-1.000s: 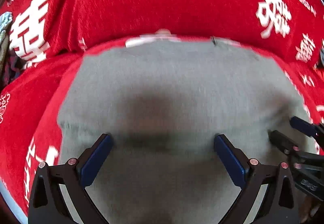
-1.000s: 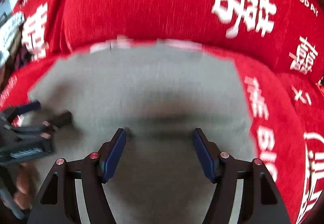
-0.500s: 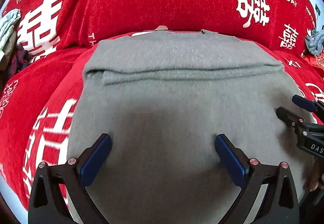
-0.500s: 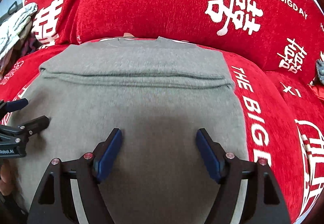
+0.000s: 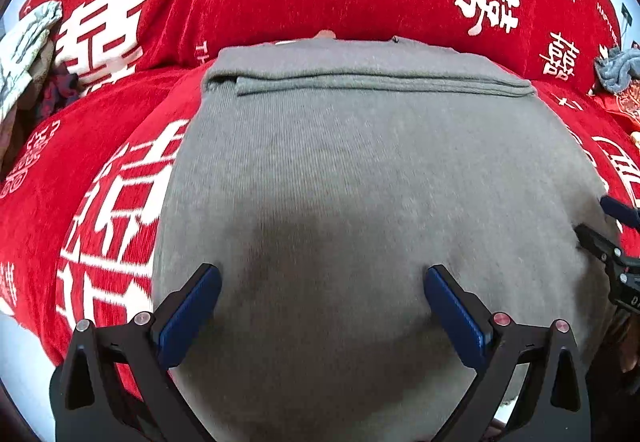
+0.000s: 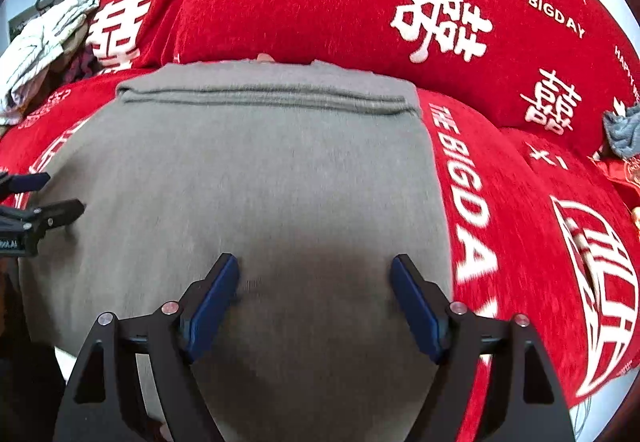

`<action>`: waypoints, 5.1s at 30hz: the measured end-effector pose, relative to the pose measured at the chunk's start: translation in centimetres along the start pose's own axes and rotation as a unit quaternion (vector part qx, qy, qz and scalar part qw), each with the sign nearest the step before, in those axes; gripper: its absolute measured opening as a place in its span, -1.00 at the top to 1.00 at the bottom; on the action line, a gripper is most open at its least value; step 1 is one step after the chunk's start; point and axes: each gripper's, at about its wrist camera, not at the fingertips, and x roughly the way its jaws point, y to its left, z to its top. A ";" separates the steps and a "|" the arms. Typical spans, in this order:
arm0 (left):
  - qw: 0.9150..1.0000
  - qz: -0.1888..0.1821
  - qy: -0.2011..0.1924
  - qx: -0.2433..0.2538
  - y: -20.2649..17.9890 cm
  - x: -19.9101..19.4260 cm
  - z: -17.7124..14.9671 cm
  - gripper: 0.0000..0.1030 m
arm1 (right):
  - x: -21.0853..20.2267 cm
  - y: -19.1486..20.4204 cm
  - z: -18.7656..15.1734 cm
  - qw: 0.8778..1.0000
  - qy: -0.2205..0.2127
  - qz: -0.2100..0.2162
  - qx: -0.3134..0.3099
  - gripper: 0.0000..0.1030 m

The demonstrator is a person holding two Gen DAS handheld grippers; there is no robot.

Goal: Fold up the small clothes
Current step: 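Move both open grippers over the sweater hem, then close the left gripper on the hem while the right gripper grasps the hem, then lift the hem with both grippers and fold it toward the collar, then lay the folded hem near the collar with both grippers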

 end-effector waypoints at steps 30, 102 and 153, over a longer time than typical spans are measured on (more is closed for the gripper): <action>0.981 -0.059 0.107 -0.153 5.5 -0.3 -6.9 -0.98 | -3.0 -4.5 -7.3 0.994 0.063 0.030 0.081 -0.62; 0.974 -0.137 -0.088 -0.160 7.0 -4.4 9.6 0.81 | -1.4 -7.5 9.2 0.939 -0.089 0.245 0.223 0.81; 0.990 -0.070 -0.006 -0.119 5.4 9.4 24.1 0.81 | 14.9 -10.3 21.4 0.957 0.020 0.158 0.240 0.82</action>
